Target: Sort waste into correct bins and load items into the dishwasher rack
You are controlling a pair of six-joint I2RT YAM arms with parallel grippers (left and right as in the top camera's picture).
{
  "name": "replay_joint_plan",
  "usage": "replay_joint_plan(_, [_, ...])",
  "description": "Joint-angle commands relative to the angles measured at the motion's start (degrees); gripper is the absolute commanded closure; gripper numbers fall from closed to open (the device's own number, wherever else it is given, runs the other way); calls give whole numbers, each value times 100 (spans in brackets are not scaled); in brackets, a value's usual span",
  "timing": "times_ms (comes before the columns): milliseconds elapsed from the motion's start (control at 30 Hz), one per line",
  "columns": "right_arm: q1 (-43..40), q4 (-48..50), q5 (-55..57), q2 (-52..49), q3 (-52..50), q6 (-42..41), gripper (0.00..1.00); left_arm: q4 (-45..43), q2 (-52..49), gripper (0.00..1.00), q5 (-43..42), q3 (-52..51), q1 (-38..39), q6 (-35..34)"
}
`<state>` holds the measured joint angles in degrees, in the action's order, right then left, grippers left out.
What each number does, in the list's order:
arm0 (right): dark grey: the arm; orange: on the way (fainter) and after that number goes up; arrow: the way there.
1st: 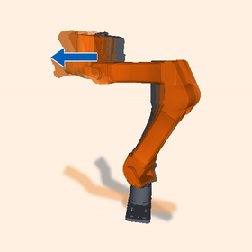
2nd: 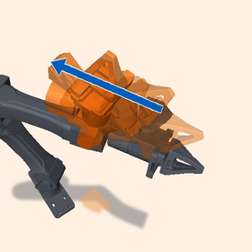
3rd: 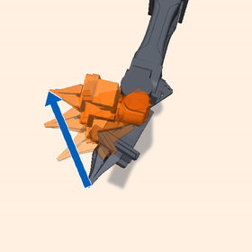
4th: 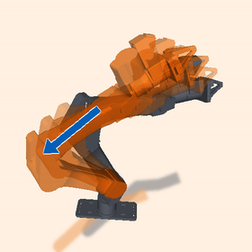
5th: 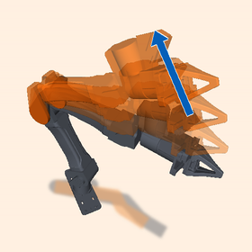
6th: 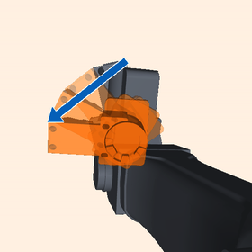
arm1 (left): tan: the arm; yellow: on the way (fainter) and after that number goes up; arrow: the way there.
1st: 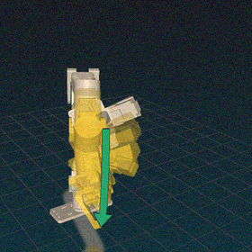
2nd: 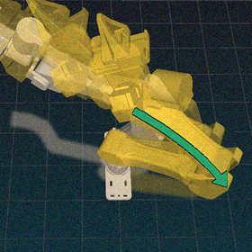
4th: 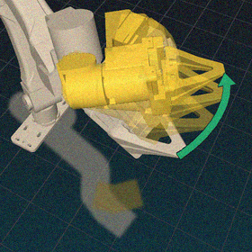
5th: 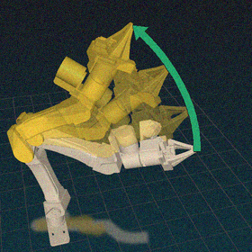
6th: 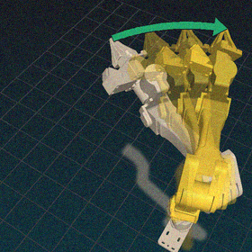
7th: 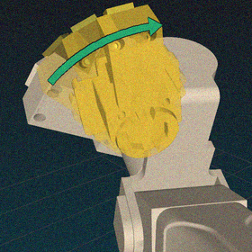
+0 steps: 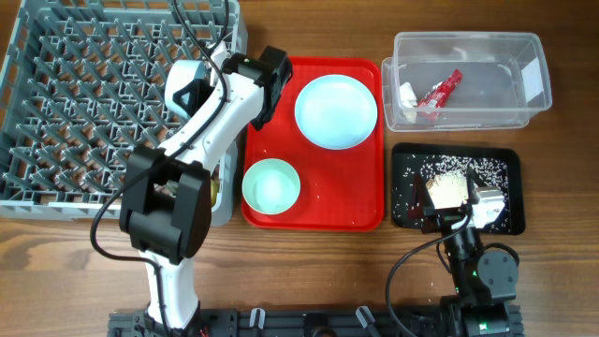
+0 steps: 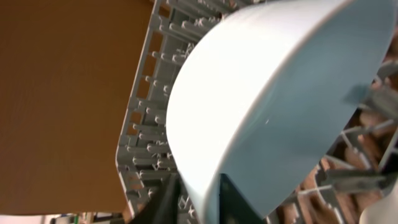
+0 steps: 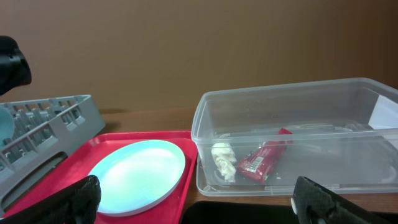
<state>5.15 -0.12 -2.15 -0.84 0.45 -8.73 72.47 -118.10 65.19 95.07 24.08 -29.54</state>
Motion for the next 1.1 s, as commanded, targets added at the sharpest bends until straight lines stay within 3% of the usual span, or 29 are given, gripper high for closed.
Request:
replay_joint_plan(0, [-24, 24, -87, 31, -13, -39, 0, 85, 37, 62, -151, -35, 258, -96])
replay_joint_plan(67, [-24, 24, -87, 31, -13, -39, 0, 81, 177, 48, -151, -33, 466, -96])
replay_joint_plan(200, [-24, 24, -87, 31, -13, -39, 0, -127, 575, 36, -520, -17, 957, -94])
replay_joint_plan(300, [-24, 24, -87, 31, -13, -42, 0, -481, 761, 35, -1502, -17, 1215, -90])
replay_joint_plan(467, [-24, 24, -87, 31, -13, -39, 0, -1740, 737, 34, -4400, -20, 1152, -72])
replay_joint_plan(600, [-24, 24, -87, 31, -13, -39, 0, -2516, 514, 34, -5449, -20, 758, -74])
replay_joint_plan(700, [-24, 24, -87, 31, -13, -42, 0, -2736, 210, 44, -6424, -20, 411, -68])
replay_joint_plan(767, [-24, 24, -87, 31, -13, -39, 0, -2444, 223, 51, -6946, -20, 365, -33])
replay_joint_plan(833, [-24, 24, -87, 31, -13, -39, 0, -1869, 334, 50, -7141, -20, 387, -37])
replay_joint_plan(1000, [-24, 24, -87, 31, -13, -39, 0, -271, 509, 51, -7090, -20, 839, 39])
replay_joint_plan(1067, [-24, 24, -87, 31, -13, -39, 0, -98, 509, 53, -6905, -20, 1106, 55])
